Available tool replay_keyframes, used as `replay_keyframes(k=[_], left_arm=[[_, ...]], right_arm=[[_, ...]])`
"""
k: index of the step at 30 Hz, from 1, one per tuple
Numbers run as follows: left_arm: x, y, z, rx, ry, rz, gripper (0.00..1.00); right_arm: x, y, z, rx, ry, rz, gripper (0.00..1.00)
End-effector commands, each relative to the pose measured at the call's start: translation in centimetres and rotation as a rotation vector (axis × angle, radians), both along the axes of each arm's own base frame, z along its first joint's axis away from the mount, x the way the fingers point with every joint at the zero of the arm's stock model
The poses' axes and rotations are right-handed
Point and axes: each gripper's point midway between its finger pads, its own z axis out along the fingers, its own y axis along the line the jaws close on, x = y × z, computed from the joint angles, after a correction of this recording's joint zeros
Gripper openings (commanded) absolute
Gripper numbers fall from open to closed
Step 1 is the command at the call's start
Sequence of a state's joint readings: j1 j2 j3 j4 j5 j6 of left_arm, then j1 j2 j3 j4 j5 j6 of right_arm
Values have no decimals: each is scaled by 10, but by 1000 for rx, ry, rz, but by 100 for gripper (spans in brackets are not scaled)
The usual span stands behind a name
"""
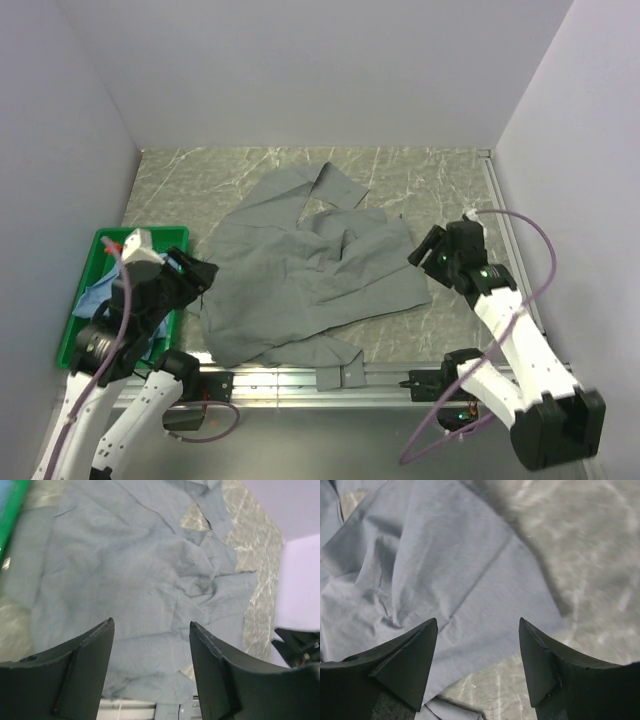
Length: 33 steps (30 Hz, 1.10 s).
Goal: Fold and stack the long sleeve shirts
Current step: Flatten the shirt out
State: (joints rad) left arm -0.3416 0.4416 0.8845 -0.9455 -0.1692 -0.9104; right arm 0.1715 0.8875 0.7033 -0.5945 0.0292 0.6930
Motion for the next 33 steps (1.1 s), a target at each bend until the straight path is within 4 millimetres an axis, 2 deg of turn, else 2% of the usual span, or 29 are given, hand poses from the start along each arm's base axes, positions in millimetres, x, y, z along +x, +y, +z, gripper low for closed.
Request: replay_keyframes(k=[1, 3, 4, 6, 7, 9, 13, 15, 16, 18, 20, 22, 25, 27, 30, 33], left_arm=[[37, -30, 0, 25, -65, -143, 69], [53, -38, -3, 38, -84, -174, 73], [70, -45, -4, 42, -97, -183, 74], [88, -46, -8, 73, -99, -171, 76], [104, -49, -11, 85, -90, -163, 77], [123, -48, -17, 120, -84, -137, 77], [171, -59, -31, 168, -45, -126, 79], [194, -65, -22, 167, -77, -119, 79], [207, -69, -41, 183, -28, -123, 79], [235, -76, -50, 210, -10, -126, 79], [253, -80, -59, 231, 8, -136, 77], [272, -89, -76, 236, 59, -160, 73], [287, -96, -100, 226, 126, -176, 68], [292, -98, -110, 219, 146, -172, 65], [295, -99, -141, 218, 210, -167, 64], [302, -95, -162, 222, 246, -144, 63]], right_arm=[[28, 30, 2, 22, -12, 155, 72], [36, 40, -13, 47, 34, 178, 71], [37, 42, -19, 56, 53, 177, 71], [39, 47, -37, 80, 105, 167, 71], [39, 48, -42, 87, 118, 161, 71], [34, 46, -61, 85, 176, 134, 71], [23, 43, -87, 83, 264, 106, 71], [15, 41, -100, 78, 311, 93, 71], [13, 40, -103, 76, 325, 89, 71], [11, 39, -108, 74, 337, 90, 71], [11, 37, -109, 61, 340, 85, 71], [11, 35, -110, 50, 347, 85, 71], [11, 31, -110, 31, 353, 73, 71], [10, 30, -110, 27, 360, 68, 71], [6, 26, -112, 18, 378, 55, 71], [2, 19, -115, 10, 398, 36, 71]])
